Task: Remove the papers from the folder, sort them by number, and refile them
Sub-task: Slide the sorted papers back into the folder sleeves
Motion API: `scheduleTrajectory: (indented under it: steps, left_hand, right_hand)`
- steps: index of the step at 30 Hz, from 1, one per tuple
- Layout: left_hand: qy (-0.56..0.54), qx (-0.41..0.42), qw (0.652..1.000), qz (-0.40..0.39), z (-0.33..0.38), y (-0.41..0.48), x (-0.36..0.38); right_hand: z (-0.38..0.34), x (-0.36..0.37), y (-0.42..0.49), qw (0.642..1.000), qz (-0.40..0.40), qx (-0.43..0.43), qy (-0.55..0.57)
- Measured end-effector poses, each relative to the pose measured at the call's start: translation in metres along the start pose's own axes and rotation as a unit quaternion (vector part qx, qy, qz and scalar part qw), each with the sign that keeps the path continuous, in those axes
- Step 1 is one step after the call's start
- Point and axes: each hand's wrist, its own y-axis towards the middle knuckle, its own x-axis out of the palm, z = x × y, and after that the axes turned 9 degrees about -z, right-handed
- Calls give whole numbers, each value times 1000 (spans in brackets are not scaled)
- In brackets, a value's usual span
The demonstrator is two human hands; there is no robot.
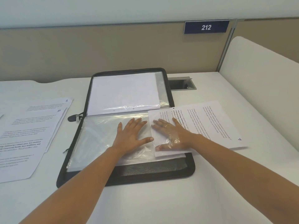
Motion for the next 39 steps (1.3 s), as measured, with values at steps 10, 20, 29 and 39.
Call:
scheduleTrajectory:
  steps: [10, 20, 29, 39]
  left_hand:
    - [-6, 34, 999, 12, 20, 3, 0]
    - [5, 54, 996, -64, 33, -3, 5]
    - [42, 52, 996, -61, 43, -5, 9]
    - [45, 42, 996, -64, 47, -7, 6]
  right_hand:
    - [9, 3, -4, 998, 46, 36, 38]
    - [33, 6, -33, 900, 306, 205, 235]
    - [65, 22, -49, 834, 272, 431, 211]
    - [31, 17, -24, 867, 267, 341, 247]
